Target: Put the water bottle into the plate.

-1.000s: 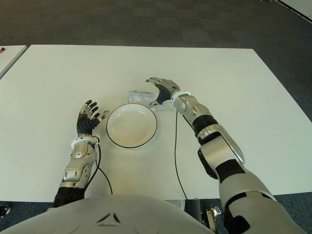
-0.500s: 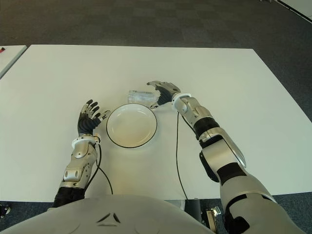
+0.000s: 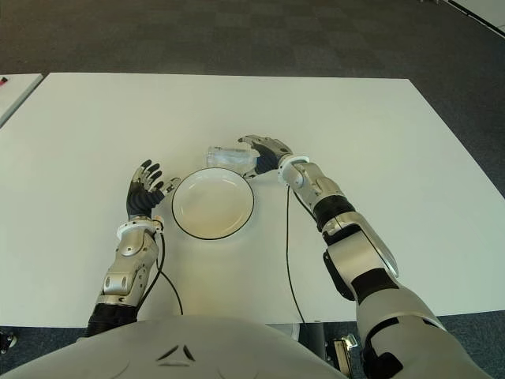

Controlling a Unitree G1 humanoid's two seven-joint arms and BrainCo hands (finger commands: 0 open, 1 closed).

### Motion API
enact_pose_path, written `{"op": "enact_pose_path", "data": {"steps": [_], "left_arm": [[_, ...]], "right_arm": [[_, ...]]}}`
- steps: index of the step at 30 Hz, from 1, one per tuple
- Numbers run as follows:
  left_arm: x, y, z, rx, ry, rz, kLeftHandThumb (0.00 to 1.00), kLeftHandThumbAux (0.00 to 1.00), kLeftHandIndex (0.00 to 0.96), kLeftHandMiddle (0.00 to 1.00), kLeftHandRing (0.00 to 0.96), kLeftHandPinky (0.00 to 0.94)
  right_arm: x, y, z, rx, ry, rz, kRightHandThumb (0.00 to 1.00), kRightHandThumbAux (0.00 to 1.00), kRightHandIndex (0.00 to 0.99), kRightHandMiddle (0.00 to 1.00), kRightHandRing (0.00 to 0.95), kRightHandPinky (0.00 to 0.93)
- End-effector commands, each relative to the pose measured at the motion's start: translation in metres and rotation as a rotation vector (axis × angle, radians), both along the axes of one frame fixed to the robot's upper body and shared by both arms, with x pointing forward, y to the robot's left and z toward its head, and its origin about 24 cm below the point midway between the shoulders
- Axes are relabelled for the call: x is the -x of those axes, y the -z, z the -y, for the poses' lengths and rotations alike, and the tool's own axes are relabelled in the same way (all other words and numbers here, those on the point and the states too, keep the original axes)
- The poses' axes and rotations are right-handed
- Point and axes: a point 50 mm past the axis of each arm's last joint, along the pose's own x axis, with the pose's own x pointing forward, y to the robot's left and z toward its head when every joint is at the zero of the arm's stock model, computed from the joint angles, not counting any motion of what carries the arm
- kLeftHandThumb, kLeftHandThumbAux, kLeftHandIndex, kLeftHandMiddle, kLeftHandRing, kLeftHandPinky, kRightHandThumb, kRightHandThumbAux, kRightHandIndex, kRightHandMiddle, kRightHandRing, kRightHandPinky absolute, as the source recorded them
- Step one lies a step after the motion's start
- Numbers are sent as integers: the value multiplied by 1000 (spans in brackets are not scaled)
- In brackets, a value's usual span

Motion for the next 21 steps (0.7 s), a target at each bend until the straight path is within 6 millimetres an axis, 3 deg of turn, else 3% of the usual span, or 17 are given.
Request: {"op": "enact_pose_path", "data": {"steps": [1,21], "left_arm": [[3,3,14,60,-16,-27,53,958,136,168,146,165],[4,3,15,57,-7,-24,39,963,122,156,140,164]], "right_arm": [[4,8,0,-12,11,-17,1000,731,84,76,191,419],[8,9,-3,-13,-1,43,1000,727,58,32,143,421]]}}
